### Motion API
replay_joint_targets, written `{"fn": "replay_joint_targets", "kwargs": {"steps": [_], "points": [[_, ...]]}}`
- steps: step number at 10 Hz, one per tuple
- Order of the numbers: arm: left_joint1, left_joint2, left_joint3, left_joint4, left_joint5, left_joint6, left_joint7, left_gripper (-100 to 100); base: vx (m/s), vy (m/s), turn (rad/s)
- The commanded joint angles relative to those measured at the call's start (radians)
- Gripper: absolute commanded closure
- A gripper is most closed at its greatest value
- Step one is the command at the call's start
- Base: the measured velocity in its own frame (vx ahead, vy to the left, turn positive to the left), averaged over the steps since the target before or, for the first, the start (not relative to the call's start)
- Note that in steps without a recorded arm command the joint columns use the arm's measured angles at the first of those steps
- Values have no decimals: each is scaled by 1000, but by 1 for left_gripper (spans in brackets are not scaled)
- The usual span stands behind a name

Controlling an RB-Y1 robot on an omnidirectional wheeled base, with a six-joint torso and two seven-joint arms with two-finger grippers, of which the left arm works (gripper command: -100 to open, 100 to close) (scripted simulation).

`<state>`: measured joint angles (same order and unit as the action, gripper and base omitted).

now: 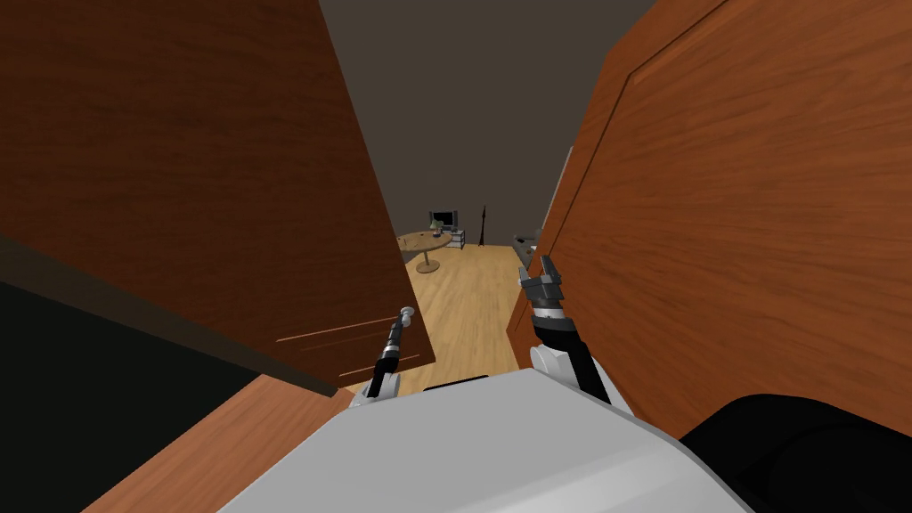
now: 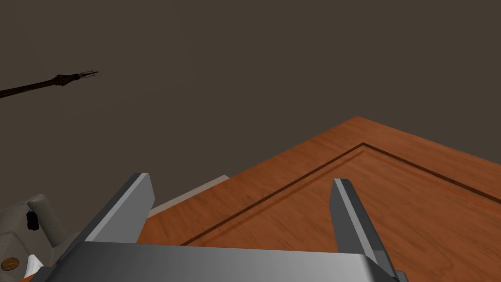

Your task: Push the door open

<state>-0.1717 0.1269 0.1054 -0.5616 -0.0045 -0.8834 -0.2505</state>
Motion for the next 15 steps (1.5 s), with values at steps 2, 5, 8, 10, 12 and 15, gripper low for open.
{"fn": "replay_joint_targets", "kwargs": {"steps": [2, 5, 8, 10, 12, 15], "points": [[-6, 2, 3, 1, 21, -8, 57, 100, 39, 5, -20], [-7, -1, 5, 0, 54, -7, 140, 100, 47, 0, -20], [-7, -4, 6, -1, 88, -5, 224, 100, 44, -1, -13], [-8, -6, 7, -2, 105, -4, 265, 100, 56, 6, -18], [0, -8, 3, 3, 125, -3, 305, -100, -24, 26, -36], [-1, -13, -6, 0, 152, -3, 376, -100, -48, 14, -44]]}}
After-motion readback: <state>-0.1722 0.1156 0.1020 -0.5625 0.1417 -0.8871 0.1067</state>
